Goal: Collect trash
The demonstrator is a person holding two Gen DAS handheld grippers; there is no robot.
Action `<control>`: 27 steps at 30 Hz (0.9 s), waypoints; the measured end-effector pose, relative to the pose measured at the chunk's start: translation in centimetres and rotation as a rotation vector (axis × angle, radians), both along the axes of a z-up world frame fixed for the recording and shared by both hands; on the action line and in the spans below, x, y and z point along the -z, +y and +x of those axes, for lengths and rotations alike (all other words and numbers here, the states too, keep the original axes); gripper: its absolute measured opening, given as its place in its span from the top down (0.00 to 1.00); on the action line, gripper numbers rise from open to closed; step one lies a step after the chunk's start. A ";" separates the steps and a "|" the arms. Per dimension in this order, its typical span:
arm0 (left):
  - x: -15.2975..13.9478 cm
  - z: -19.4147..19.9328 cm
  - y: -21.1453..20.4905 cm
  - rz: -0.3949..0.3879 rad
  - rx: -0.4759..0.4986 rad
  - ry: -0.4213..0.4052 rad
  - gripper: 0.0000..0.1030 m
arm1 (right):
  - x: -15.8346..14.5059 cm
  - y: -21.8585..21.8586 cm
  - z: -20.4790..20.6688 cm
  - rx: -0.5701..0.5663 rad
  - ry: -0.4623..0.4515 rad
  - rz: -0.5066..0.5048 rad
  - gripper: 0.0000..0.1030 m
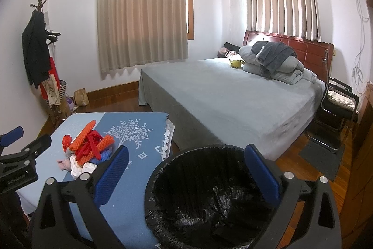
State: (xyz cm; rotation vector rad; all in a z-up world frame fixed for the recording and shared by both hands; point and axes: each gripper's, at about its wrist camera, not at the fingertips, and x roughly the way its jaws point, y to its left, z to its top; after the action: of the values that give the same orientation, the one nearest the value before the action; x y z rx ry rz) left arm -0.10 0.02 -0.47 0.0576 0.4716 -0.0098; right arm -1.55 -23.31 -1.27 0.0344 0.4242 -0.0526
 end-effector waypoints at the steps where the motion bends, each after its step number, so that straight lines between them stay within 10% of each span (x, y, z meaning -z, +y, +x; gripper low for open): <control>1: 0.0 0.0 0.0 0.000 0.000 0.001 0.05 | 0.0 0.1 0.0 0.000 0.000 0.001 0.06; 27: 0.9 -0.3 -0.3 -0.011 -0.006 0.008 0.05 | 0.6 0.8 1.0 -0.011 0.013 -0.003 0.06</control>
State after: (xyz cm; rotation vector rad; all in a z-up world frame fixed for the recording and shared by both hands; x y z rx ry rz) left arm -0.36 -0.26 -1.42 0.0459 0.4794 -0.0067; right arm -0.55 -22.52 -1.82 0.0292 0.4375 -0.0431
